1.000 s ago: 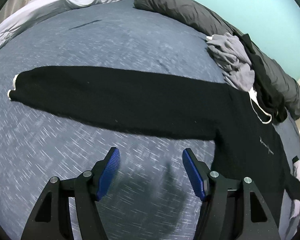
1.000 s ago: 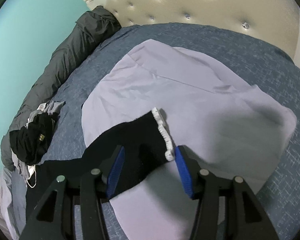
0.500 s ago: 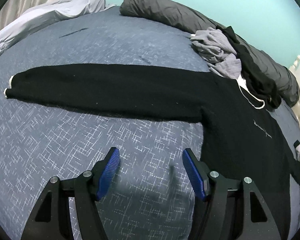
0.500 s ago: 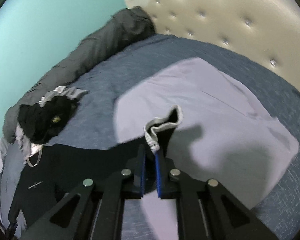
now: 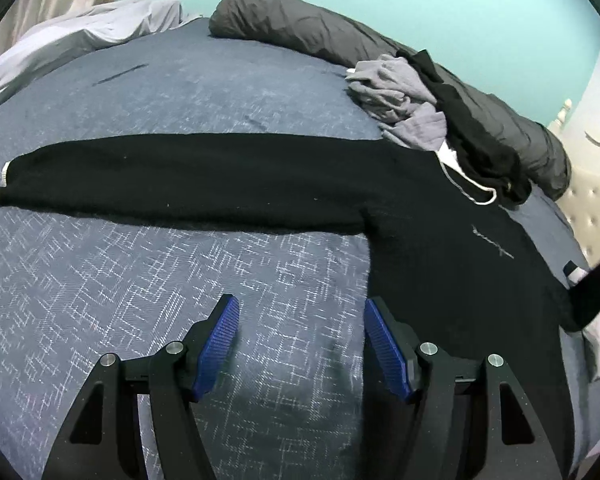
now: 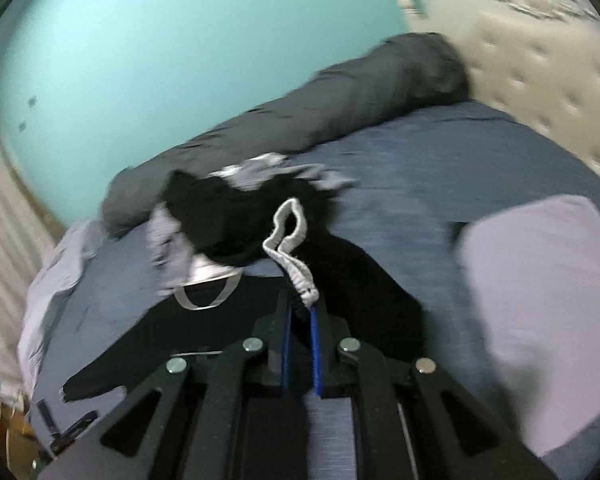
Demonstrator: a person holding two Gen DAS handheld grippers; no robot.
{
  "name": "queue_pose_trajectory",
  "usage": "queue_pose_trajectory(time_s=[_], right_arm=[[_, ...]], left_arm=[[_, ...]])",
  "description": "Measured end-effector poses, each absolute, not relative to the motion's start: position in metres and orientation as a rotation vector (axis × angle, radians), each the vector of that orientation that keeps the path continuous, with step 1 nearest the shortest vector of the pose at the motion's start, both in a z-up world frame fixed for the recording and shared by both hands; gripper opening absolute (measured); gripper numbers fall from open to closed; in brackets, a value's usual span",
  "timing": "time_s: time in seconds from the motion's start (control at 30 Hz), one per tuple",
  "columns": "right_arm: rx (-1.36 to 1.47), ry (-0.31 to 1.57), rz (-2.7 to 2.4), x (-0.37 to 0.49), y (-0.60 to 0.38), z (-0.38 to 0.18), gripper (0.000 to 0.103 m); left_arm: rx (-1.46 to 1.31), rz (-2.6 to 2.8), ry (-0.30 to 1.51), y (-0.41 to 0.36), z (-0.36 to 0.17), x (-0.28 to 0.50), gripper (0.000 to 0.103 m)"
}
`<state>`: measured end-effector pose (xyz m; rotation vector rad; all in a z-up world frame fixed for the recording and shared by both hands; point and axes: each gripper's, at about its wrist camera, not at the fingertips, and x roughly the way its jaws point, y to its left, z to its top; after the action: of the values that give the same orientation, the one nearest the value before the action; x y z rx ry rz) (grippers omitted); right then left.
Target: Fold clothes
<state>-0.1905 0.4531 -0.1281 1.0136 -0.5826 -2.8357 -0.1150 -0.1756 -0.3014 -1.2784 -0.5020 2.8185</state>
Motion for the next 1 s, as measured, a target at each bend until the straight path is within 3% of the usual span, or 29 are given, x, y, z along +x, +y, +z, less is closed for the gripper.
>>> queue_pose_trajectory(time_s=[0.33,0.63,1.0], right_arm=[[0.987,-0.421,-2.541,-0.194,0.275,-0.109,0.008],[1.179,-0.298,-2.358,-0.173,0.164,-0.187,0.008],[1.325,-0.177,-2.259,-0.149,0.124,-0.258,0.008]], left_arm=[[-1.256,2.771,-0.522,-0.177,-0.300,-0.103,0.069],[-1.228,2.755,-0.500,-0.175,-0.296,-0.096,0.069],[-1.216,2.710,-0.436,-0.160,-0.294,-0.095,0.069]])
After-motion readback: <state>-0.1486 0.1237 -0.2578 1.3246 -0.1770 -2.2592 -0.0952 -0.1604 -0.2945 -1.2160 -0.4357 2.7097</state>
